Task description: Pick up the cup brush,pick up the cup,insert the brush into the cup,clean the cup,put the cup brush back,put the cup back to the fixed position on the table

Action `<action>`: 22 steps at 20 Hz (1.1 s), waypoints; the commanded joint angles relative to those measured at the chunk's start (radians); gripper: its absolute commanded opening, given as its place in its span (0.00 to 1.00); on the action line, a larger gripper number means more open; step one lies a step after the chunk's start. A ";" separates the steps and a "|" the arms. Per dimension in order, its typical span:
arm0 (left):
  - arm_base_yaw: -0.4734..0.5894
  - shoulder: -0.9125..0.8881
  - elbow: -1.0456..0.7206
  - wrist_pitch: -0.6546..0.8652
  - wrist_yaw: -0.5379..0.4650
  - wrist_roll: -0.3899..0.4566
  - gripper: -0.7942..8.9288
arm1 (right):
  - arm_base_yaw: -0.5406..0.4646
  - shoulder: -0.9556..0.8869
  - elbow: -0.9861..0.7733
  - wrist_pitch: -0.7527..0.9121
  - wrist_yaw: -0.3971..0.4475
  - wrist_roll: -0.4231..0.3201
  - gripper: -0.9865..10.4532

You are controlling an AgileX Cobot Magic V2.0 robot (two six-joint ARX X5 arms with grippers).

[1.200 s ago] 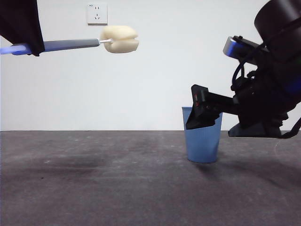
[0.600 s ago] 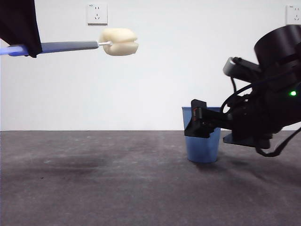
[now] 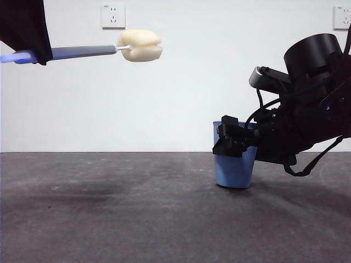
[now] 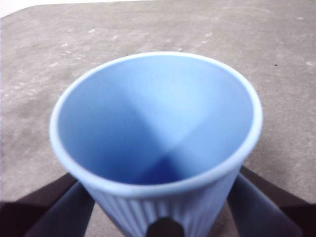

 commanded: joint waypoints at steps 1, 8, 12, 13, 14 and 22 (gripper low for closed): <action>0.002 -0.002 -0.011 0.003 0.001 0.013 0.07 | 0.000 0.010 -0.001 0.008 0.002 -0.008 0.08; 0.003 -0.002 -0.011 -0.029 0.003 0.132 0.07 | 0.008 -0.174 -0.001 -0.197 0.003 -0.051 0.08; 0.005 -0.002 -0.011 -0.048 0.038 0.266 0.07 | 0.027 -0.385 0.031 -0.624 0.056 -0.188 0.08; 0.005 -0.002 -0.011 -0.053 0.063 0.292 0.07 | 0.042 -0.428 0.049 -0.743 0.100 -0.240 0.08; 0.005 -0.002 -0.011 -0.061 0.083 0.322 0.07 | 0.056 -0.464 0.068 -0.843 0.137 -0.290 0.08; 0.002 0.001 -0.011 -0.178 0.122 0.513 0.07 | 0.198 -0.574 0.237 -1.298 0.436 -0.714 0.08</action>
